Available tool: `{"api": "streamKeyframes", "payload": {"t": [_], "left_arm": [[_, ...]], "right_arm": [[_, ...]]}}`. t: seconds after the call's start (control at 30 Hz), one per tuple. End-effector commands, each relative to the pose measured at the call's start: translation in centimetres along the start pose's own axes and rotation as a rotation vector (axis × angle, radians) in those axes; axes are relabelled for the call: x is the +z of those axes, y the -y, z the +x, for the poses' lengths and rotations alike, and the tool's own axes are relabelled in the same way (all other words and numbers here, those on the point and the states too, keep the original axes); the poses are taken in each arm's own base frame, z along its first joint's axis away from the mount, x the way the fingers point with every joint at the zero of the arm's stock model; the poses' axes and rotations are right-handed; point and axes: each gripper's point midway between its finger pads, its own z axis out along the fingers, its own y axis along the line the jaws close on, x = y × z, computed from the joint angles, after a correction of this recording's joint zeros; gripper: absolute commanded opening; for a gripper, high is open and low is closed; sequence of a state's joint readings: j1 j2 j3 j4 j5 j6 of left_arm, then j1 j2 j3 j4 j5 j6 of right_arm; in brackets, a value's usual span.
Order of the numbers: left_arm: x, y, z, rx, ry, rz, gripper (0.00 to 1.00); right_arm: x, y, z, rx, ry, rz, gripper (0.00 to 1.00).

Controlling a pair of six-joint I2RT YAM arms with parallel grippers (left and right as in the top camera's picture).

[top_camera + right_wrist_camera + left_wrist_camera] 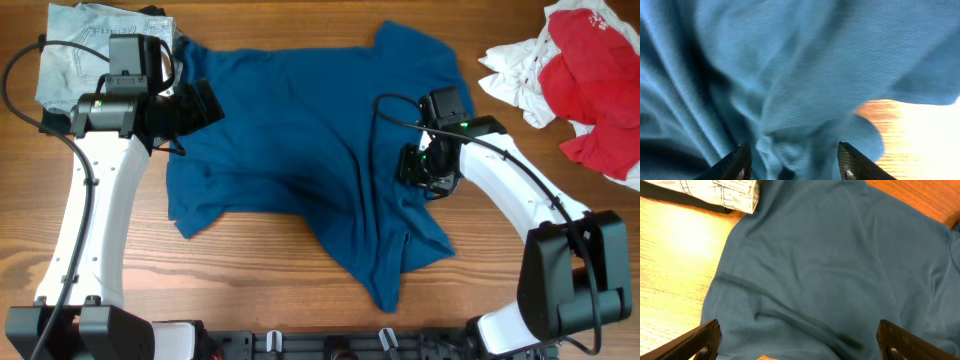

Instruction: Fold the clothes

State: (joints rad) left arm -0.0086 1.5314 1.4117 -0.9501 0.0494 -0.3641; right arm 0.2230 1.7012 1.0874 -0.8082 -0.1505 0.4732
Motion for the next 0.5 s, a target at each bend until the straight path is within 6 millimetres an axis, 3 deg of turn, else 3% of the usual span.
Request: {"api": "streamKeyframes", "payload": {"t": [0.0,0.23,0.33,0.47], "left_arm": [[0.4,-0.2,0.0,0.016,-0.002,-0.008,1.0],[0.4,-0.1,0.0,0.015,-0.001,-0.007,1.0],[0.4,-0.1,0.0,0.016,0.001,-0.006,1.0],[0.4,0.0,-0.2,0.016,0.008,-0.003,1.0]], "right_arm": [[-1.7,1.4,-1.2,0.118,0.064,0.02,0.56],[-5.3,5.6,-1.7,0.297,0.109,0.024,0.55],[-4.7,7.0,-1.0,0.289,0.069,0.024,0.52],[-2.2,7.4,1.0,0.252,0.019,0.004,0.48]]}}
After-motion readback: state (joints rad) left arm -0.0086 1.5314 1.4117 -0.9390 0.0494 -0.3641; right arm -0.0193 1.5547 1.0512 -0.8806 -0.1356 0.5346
